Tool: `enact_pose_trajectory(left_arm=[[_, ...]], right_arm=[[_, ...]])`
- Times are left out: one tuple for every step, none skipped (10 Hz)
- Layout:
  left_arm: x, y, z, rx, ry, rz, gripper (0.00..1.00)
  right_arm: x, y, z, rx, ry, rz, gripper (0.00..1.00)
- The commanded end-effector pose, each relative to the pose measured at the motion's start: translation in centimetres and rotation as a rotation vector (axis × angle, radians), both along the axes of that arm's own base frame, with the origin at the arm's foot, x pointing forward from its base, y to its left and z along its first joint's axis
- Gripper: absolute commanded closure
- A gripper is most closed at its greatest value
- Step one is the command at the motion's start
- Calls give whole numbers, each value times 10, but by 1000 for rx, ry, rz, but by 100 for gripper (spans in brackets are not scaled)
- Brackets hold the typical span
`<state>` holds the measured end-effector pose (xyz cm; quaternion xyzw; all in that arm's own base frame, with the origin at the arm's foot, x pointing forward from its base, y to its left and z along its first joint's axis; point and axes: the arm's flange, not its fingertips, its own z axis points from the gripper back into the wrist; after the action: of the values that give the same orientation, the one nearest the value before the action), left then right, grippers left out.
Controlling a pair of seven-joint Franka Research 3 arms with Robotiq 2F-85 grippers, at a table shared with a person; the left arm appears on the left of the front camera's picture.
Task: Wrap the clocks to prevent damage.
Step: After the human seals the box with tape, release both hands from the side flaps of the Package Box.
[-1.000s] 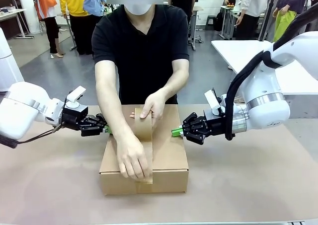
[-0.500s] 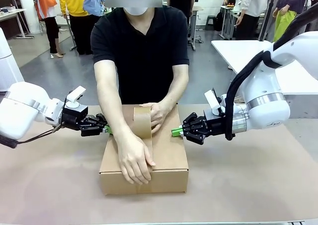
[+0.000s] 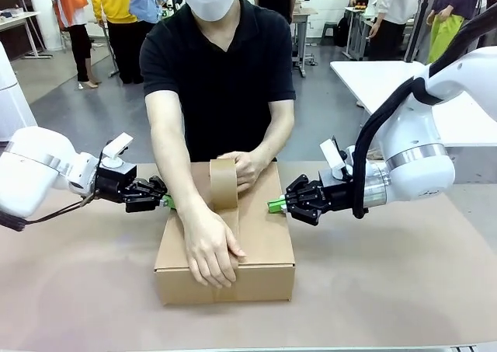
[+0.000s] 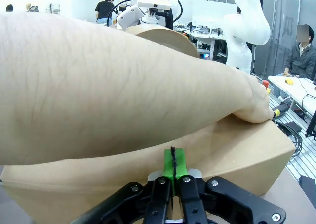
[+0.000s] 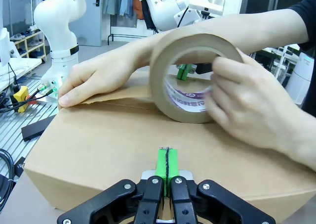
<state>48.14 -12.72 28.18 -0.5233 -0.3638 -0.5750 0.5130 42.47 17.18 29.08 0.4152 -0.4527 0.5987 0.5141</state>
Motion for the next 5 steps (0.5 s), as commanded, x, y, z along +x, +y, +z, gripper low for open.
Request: enact_pose_trajectory(left_arm=[[1,-1,-1,8,-4,3,100],[1,-1,-1,8,-4,3,100],[1,-1,-1,8,-4,3,100],[1,-1,-1,8,-4,3,100],[1,-1,-1,8,-4,3,100]], right_arm=[[0,1,-3,-4,-1,-4,99],[0,1,-3,-4,-1,-4,99],[0,1,-3,-4,-1,-4,99],[0,1,-3,-4,-1,-4,99],[0,1,-3,-4,-1,-4,99]])
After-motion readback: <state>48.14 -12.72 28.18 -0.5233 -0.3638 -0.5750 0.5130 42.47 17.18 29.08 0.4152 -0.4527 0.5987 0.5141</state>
